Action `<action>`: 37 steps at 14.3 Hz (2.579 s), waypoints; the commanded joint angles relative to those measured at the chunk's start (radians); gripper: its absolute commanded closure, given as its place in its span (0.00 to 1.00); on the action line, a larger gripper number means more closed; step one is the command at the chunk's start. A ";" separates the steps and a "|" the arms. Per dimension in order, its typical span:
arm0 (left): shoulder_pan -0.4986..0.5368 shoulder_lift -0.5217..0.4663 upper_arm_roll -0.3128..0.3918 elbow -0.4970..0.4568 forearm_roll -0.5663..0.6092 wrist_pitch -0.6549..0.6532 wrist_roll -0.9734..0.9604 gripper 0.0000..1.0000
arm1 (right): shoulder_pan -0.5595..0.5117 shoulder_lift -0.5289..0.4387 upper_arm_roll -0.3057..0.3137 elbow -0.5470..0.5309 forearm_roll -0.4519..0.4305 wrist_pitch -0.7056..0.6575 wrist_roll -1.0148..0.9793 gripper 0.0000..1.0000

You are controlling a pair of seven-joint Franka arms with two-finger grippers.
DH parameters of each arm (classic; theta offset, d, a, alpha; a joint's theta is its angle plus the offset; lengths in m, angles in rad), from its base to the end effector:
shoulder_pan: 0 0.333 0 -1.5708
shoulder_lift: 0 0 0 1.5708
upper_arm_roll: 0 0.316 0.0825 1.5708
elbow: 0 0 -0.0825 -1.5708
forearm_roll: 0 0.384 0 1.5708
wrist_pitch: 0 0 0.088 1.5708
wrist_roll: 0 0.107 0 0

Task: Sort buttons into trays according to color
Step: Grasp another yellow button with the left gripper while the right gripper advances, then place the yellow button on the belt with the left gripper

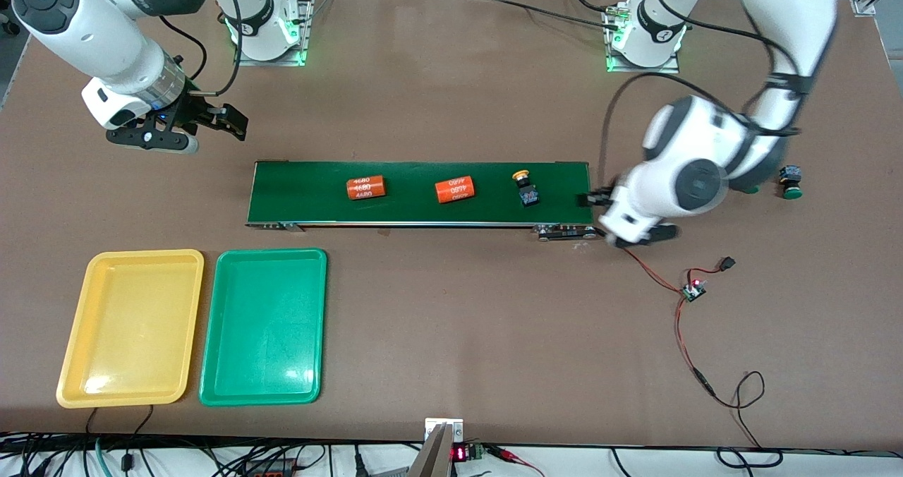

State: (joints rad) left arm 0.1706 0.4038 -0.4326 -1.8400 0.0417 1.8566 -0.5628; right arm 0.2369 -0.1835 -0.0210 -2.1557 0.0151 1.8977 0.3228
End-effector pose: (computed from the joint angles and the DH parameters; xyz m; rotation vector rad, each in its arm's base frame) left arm 0.5780 -0.1375 0.3040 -3.0378 -0.4334 0.5780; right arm 0.4775 0.1055 0.4714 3.1318 -0.1752 -0.1203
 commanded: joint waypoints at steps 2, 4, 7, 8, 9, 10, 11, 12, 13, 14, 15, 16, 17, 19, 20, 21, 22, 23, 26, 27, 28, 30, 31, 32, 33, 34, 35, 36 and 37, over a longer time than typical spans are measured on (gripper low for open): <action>-0.002 0.018 0.167 -0.053 0.062 -0.020 0.195 0.00 | 0.057 -0.031 0.013 -0.045 0.008 0.047 0.064 0.00; 0.000 0.012 0.224 -0.059 0.067 -0.066 0.355 0.00 | 0.116 -0.025 0.027 -0.055 0.006 0.086 0.177 0.00; 0.007 -0.011 0.290 -0.102 0.070 -0.108 0.602 0.00 | 0.180 -0.002 0.038 -0.055 0.006 0.132 0.258 0.00; 0.009 -0.028 0.320 -0.129 0.070 -0.103 0.662 0.00 | 0.189 0.001 0.038 -0.055 0.006 0.142 0.275 0.00; 0.009 -0.052 0.334 -0.162 0.070 -0.100 0.691 0.00 | 0.196 0.007 0.038 -0.055 0.006 0.144 0.277 0.00; 0.006 -0.100 0.353 -0.223 0.070 -0.068 0.696 0.00 | 0.203 0.009 0.038 -0.056 0.006 0.146 0.277 0.00; 0.001 -0.162 0.366 -0.299 0.070 -0.003 0.698 0.00 | 0.209 0.012 0.038 -0.056 0.006 0.144 0.277 0.00; 0.000 -0.224 0.370 -0.389 0.069 0.094 0.698 0.00 | 0.209 0.013 0.038 -0.056 0.006 0.144 0.277 0.00; -0.002 -0.271 0.376 -0.463 0.069 0.171 0.696 0.00 | 0.209 0.013 0.038 -0.059 0.006 0.146 0.277 0.00; -0.009 -0.299 0.396 -0.510 0.070 0.220 0.698 0.00 | 0.209 0.013 0.038 -0.061 0.006 0.146 0.275 0.00; -0.029 -0.313 0.415 -0.542 0.070 0.254 0.701 0.00 | 0.208 0.015 0.038 -0.061 0.006 0.146 0.274 0.00; -0.048 -0.328 0.446 -0.577 0.070 0.295 0.708 0.00 | 0.208 0.016 0.038 -0.061 0.006 0.147 0.274 0.00; -0.056 -0.336 0.465 -0.606 0.070 0.331 0.716 0.00 | 0.209 0.016 0.038 -0.061 0.006 0.149 0.274 0.00; -0.056 -0.324 0.474 -0.663 0.069 0.450 0.760 0.00 | 0.211 0.021 0.038 -0.061 0.006 0.155 0.274 0.00; -0.056 -0.307 0.497 -0.685 0.069 0.504 0.776 0.00 | 0.213 0.022 0.038 -0.061 0.006 0.165 0.274 0.00; -0.056 -0.290 0.506 -0.691 0.069 0.533 0.784 0.00 | 0.220 0.029 0.038 -0.061 0.006 0.179 0.274 0.00; -0.056 -0.272 0.509 -0.694 0.069 0.555 0.794 0.00 | 0.231 0.035 0.038 -0.061 0.006 0.188 0.274 0.00; -0.056 -0.257 0.526 -0.696 0.070 0.575 0.819 0.00 | 0.240 0.041 0.038 -0.061 0.006 0.199 0.274 0.00; -0.057 -0.194 0.571 -0.694 0.070 0.654 0.866 0.00 | 0.275 0.071 0.038 -0.059 0.006 0.230 0.274 0.00; -0.057 -0.183 0.571 -0.694 0.070 0.659 0.867 0.00 | 0.285 0.079 0.038 -0.059 0.006 0.231 0.274 0.00; -0.057 -0.180 0.571 -0.693 0.070 0.659 0.865 0.10 | 0.295 0.087 0.038 -0.059 0.006 0.235 0.272 0.00; -0.056 -0.180 0.569 -0.694 0.072 0.649 0.867 0.61 | 0.318 0.101 0.038 -0.058 0.002 0.235 0.271 0.00; -0.053 -0.180 0.569 -0.693 0.072 0.642 0.863 0.68 | 0.323 0.107 0.038 -0.058 0.002 0.239 0.271 0.00; -0.051 -0.181 0.569 -0.690 0.072 0.630 0.854 0.71 | 0.326 0.108 0.038 -0.058 0.002 0.241 0.271 0.00; -0.051 -0.190 0.569 -0.683 0.072 0.594 0.854 0.78 | 0.326 0.111 0.038 -0.056 0.002 0.241 0.271 0.00; -0.051 -0.209 0.568 -0.664 0.072 0.546 0.854 0.82 | 0.326 0.111 0.038 -0.058 0.002 0.241 0.272 0.00; -0.051 -0.224 0.563 -0.644 0.070 0.483 0.854 0.83 | 0.328 0.111 0.038 -0.056 0.002 0.239 0.274 0.00; -0.052 -0.229 0.552 -0.593 0.063 0.401 0.856 0.83 | 0.328 0.111 0.038 -0.056 0.002 0.239 0.275 0.00; -0.054 -0.229 0.537 -0.552 0.055 0.330 0.854 0.83 | 0.328 0.111 0.038 -0.056 0.002 0.238 0.275 0.00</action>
State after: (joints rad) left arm 0.1258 0.2082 0.1220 -2.4707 0.1000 2.3305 0.2864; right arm 0.5524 -0.0671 0.0249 -2.2074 0.0157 2.1274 0.5869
